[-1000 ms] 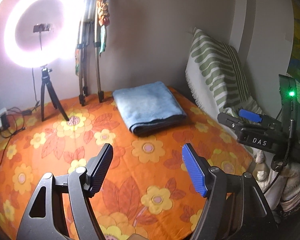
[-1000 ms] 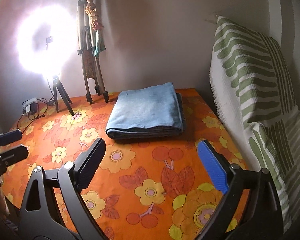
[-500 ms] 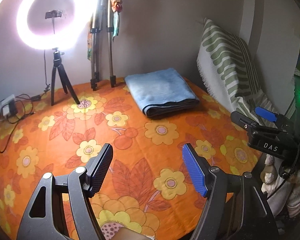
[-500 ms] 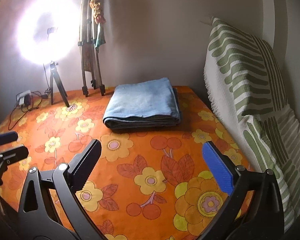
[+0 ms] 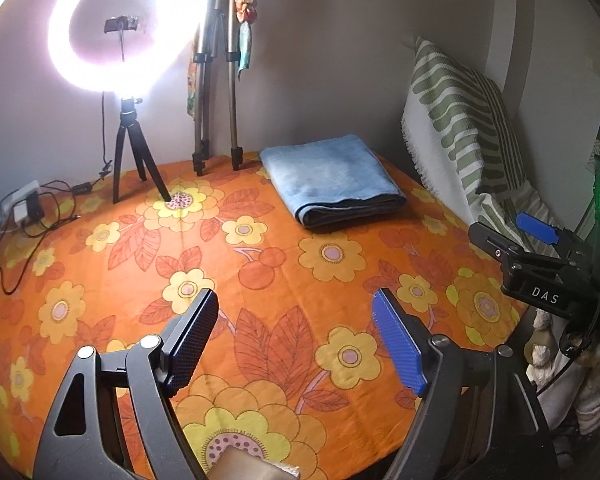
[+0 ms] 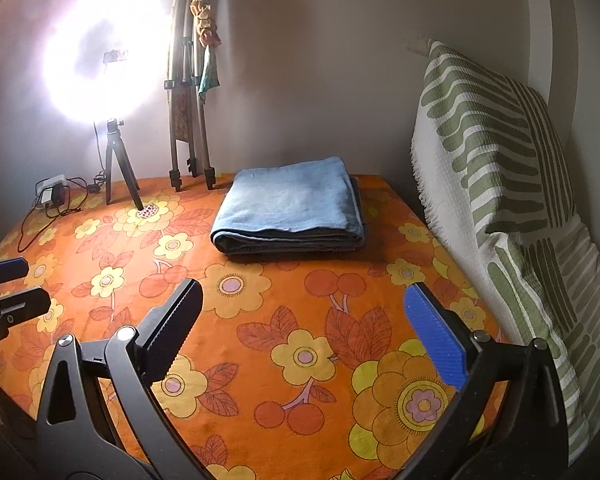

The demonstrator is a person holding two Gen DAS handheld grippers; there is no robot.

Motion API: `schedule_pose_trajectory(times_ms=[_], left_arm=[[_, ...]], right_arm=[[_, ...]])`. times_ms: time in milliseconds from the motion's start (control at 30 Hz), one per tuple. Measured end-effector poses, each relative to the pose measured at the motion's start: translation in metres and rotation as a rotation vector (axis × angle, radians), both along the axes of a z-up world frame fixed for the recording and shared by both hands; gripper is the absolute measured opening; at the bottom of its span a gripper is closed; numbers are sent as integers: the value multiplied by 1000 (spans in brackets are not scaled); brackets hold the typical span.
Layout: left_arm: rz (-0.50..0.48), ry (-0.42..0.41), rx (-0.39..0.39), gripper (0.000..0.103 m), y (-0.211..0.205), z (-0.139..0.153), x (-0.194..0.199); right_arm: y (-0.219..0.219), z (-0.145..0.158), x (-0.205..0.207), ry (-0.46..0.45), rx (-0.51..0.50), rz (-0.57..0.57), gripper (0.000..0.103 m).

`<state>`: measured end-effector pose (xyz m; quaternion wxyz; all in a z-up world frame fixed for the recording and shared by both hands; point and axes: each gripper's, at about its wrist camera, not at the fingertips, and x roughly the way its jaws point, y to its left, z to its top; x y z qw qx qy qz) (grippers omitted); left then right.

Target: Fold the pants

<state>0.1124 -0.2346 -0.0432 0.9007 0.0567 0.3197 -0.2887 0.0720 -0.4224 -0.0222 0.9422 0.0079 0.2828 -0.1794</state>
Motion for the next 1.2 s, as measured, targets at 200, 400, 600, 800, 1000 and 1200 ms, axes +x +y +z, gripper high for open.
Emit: schedule_pose_trajectory(times_ms=[200, 400, 600, 800, 1000, 1200], left_arm=[[-5, -7, 8, 79, -2, 0, -3], [-3, -8, 7, 79, -2, 0, -3], [-2, -8, 10, 79, -1, -1, -4], [-3, -8, 11, 79, -1, -2, -4], [-5, -8, 15, 79, -2, -2, -5], [-9, -4, 20, 79, -3, -5, -5]], right_arm=[[2, 0, 0, -5, 10, 4, 103], [4, -1, 1, -4, 7, 6, 103], [5, -3, 3, -4, 23, 5, 103], [4, -3, 2, -7, 24, 5, 103], [5, -3, 1, -6, 25, 3, 103], [5, -4, 2, -7, 25, 5, 103]])
